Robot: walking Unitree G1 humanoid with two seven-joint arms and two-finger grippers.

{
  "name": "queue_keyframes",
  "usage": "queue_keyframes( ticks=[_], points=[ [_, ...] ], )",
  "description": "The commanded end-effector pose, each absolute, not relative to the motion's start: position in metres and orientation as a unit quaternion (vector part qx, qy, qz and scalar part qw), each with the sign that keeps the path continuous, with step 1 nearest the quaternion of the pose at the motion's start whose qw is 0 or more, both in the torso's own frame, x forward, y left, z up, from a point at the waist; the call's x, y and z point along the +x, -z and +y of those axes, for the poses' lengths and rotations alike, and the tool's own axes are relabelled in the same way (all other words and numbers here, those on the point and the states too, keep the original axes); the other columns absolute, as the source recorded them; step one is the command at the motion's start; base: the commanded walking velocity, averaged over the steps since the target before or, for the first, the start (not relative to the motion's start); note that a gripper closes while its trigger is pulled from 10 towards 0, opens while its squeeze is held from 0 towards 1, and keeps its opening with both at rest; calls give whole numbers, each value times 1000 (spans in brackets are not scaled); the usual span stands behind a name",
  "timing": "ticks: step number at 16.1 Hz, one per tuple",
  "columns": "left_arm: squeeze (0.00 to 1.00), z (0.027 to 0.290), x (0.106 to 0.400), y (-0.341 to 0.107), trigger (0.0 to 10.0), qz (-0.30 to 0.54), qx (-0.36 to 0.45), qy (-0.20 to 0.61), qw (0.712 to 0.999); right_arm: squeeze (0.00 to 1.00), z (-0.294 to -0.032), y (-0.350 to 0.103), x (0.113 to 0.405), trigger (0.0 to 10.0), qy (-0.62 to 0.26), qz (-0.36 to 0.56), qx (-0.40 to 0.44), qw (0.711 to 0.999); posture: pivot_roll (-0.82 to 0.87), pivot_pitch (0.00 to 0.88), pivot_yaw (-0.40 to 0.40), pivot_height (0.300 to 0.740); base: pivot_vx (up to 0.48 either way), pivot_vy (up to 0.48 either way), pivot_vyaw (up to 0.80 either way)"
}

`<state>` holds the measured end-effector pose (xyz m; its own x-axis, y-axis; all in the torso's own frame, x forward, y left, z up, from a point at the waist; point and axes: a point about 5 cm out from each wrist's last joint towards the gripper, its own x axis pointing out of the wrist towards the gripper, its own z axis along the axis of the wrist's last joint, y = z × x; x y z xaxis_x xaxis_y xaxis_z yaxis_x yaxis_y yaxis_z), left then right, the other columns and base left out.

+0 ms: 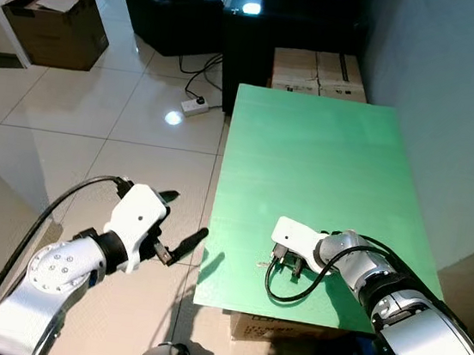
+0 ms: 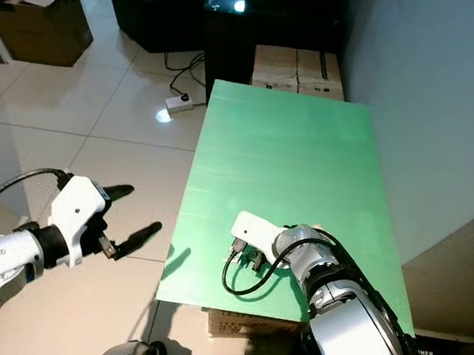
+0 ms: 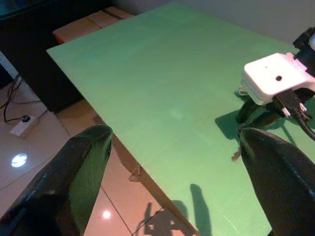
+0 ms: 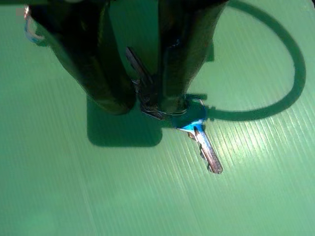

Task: Hang keys on a hook

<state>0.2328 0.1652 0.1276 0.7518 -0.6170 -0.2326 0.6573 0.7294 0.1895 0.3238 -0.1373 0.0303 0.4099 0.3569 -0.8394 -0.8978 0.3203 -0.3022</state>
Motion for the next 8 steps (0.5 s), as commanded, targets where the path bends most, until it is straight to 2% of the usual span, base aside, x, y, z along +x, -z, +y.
queue_keyframes(
  ticks=[1, 6, 8],
  points=[
    [0, 167, 232, -130, 10000, 77, 135, 341, 927, 0, -137, -28, 322, 0, -425, 348, -391, 739, 115, 146, 52, 740, 0, 0, 0],
    [0, 167, 232, -131, 10000, 78, 133, 342, 927, 0, -141, -26, 320, 0, -427, 360, -388, 733, 114, 144, 58, 740, 0, 0, 0],
    [0, 167, 231, -129, 10000, 79, 132, 345, 926, 0, -144, -28, 322, 0, -422, 360, -381, 740, 98, 119, 60, 740, 0, 0, 0]
  ],
)
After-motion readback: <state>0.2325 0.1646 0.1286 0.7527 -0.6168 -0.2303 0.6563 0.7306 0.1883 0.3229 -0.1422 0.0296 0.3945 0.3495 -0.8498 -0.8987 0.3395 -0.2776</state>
